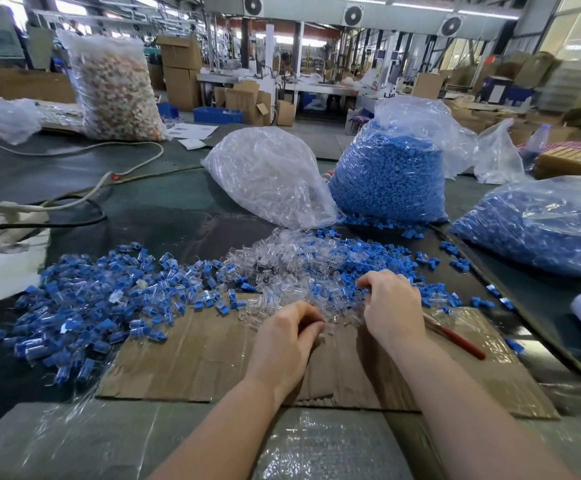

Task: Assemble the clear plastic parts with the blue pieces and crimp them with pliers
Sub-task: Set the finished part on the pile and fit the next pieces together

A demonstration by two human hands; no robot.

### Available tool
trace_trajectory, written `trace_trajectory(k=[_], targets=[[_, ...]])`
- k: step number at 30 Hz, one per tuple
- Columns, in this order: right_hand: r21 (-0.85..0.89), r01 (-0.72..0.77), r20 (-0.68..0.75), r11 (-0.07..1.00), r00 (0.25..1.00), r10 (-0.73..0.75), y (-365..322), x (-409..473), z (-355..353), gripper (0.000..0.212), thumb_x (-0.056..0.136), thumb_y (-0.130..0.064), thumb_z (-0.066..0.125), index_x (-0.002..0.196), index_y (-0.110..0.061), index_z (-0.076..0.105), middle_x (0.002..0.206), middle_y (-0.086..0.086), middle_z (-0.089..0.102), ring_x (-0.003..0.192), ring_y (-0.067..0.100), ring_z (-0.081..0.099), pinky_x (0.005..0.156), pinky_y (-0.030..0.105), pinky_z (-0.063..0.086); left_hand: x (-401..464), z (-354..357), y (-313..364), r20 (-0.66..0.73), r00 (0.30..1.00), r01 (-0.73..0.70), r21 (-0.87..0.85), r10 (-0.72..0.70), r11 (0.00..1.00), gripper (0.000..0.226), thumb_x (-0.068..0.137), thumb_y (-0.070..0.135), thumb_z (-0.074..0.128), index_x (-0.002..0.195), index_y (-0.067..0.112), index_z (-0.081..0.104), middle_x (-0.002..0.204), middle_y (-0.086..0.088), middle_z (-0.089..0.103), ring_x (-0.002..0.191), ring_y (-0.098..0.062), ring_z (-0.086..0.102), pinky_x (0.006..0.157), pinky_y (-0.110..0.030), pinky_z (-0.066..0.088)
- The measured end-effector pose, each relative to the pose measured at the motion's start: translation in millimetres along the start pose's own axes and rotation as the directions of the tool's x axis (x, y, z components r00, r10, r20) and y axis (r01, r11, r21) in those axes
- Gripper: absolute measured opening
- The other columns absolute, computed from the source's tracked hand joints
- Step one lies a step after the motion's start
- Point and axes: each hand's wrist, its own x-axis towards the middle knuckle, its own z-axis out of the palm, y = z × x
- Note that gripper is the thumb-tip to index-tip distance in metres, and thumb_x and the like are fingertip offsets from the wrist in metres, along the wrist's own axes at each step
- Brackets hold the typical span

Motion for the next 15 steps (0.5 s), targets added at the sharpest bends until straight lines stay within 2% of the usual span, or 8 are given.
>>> trace_trajectory(k=[4,8,12,15], targets=[[0.014,0.030,0.030,0.999,0.999,-0.030,-1,13,2,0.030,0.091,-0.001,0.047,0.116,-0.014,0.058,0.114,0.005,0.059,0.107,0.021,0.051,0.091,0.030,0.039,3,0,-3,-0.008,1.000,0.022,-0.013,-0.022,1.000,0.017,0.088,0.018,0.063,0.078,0.031,0.058,0.076,0.012,0.063,0.072,0.002,0.057,0.066,-0.009,0.045],[0.028,-0.040,0.089,0.999,0.995,0.037,4,32,-2,0.031,0.091,-0.001,0.046,0.120,-0.009,0.052,0.120,0.011,0.054,0.109,0.026,0.050,0.088,0.033,0.041,5,0,-4,0.011,0.999,0.038,-0.028,-0.038,0.999,0.014,0.088,0.019,0.063,0.080,0.030,0.059,0.077,0.013,0.063,0.073,0.003,0.058,0.067,-0.009,0.046],[-0.064,-0.178,0.219,0.982,0.958,0.188,8,53,-2,0.033,0.095,-0.017,0.048,0.128,-0.015,0.043,0.131,0.014,0.043,0.119,0.033,0.043,0.093,0.042,0.038,6,-1,-4,0.015,0.998,0.059,-0.070,-0.058,0.996,0.017,0.087,0.017,0.063,0.077,0.030,0.059,0.074,0.011,0.063,0.073,0.008,0.056,0.063,-0.005,0.042],[-0.130,-0.269,0.307,0.954,0.904,0.297,9,67,1,0.040,0.097,-0.033,0.045,0.135,-0.026,0.034,0.143,0.013,0.030,0.128,0.036,0.032,0.102,0.050,0.028,8,0,-4,0.019,0.998,0.064,-0.074,-0.062,0.995,0.015,0.087,0.017,0.063,0.078,0.028,0.060,0.073,0.009,0.064,0.072,0.006,0.057,0.062,-0.006,0.043]])
